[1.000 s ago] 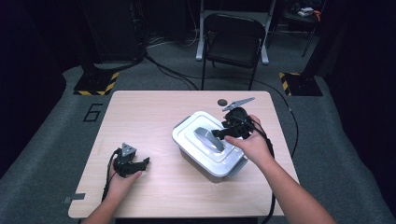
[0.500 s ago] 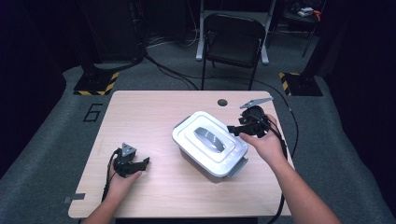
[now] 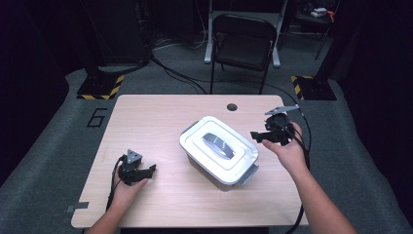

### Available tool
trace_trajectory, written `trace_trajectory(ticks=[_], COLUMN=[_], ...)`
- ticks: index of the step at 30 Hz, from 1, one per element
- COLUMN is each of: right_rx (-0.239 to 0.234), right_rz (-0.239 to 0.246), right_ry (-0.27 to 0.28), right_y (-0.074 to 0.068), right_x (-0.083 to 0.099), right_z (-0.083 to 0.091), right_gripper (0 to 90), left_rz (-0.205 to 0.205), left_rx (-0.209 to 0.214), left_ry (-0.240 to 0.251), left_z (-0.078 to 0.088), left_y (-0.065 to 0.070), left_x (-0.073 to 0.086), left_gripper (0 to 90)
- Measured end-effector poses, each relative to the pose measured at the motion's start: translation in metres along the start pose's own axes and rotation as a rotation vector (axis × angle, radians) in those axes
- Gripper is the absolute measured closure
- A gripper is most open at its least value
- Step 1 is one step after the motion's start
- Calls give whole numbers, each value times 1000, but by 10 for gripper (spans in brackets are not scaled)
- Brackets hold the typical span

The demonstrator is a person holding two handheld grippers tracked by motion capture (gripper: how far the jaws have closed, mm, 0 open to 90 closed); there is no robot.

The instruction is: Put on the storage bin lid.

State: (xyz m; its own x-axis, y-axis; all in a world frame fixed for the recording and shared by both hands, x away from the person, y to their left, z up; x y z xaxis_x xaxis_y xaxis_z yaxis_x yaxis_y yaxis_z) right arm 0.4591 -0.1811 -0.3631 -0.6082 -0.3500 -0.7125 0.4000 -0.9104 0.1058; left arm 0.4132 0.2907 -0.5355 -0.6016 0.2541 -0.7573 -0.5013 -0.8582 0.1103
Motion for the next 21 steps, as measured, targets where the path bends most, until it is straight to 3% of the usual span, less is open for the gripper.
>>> trace_trajectory(ticks=[6,21], right_rx=[22,73], right_rz=[-43,-79], right_ry=[8,-6], right_y=[11,26], right_x=[16,47], right_z=[2,-8], right_gripper=[318,317], left_rz=[0,0], left_rx=[0,0], left_ry=[0,0], left_z=[0,0], left_y=[0,0], left_x=[0,0], left_gripper=[299,299])
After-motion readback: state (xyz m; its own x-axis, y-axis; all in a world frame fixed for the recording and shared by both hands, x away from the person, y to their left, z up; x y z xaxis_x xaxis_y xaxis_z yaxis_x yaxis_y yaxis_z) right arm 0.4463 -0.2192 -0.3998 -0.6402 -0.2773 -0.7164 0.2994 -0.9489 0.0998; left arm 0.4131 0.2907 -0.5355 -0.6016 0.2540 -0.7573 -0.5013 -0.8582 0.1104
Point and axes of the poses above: each handheld gripper's, and its own axes: z roughly backward along the jaws, x roughly out of its underside, y roughly to its right, the point moved 1 cm from there along -z, roughly forward along the jaws, and after that the axes turned 9 degrees about x, right-handed, at the moved point
